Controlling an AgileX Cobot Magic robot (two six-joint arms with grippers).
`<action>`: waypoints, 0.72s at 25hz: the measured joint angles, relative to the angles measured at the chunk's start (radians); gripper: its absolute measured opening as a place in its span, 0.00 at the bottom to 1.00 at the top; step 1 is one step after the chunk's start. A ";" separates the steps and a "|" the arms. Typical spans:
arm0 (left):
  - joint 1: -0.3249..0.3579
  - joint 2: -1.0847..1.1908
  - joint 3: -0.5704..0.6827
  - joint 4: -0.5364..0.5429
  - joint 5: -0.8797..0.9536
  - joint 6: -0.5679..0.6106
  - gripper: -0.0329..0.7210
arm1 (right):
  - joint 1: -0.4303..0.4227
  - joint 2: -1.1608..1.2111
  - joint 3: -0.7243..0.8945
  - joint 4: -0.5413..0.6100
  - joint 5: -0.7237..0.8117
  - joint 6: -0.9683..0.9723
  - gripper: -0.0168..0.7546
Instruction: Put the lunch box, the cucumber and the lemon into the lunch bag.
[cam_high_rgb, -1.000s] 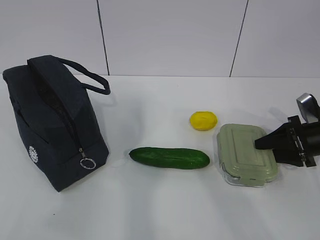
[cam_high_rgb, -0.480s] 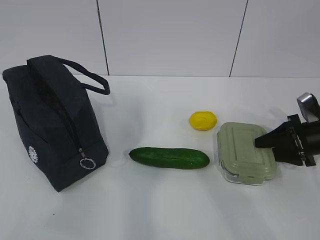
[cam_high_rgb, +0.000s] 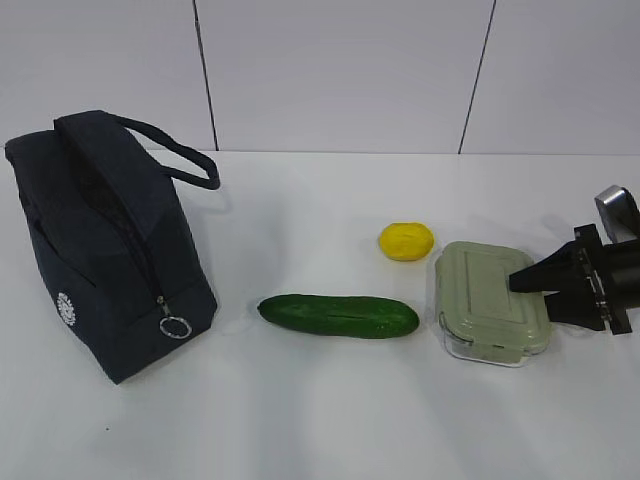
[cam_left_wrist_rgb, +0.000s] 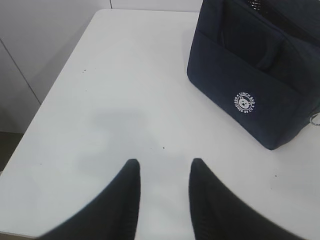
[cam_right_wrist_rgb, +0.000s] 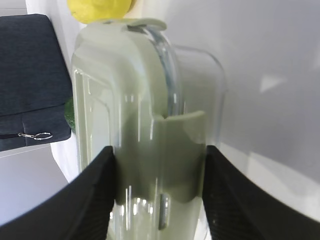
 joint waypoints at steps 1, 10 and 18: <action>0.000 0.000 0.000 0.000 0.000 0.000 0.36 | 0.000 0.000 0.000 0.000 0.000 0.000 0.54; 0.000 0.000 0.000 0.000 0.000 0.000 0.36 | 0.000 0.000 0.000 -0.004 0.000 0.006 0.54; 0.000 0.000 0.000 0.000 0.000 0.000 0.36 | 0.000 -0.039 -0.001 -0.054 -0.021 0.006 0.54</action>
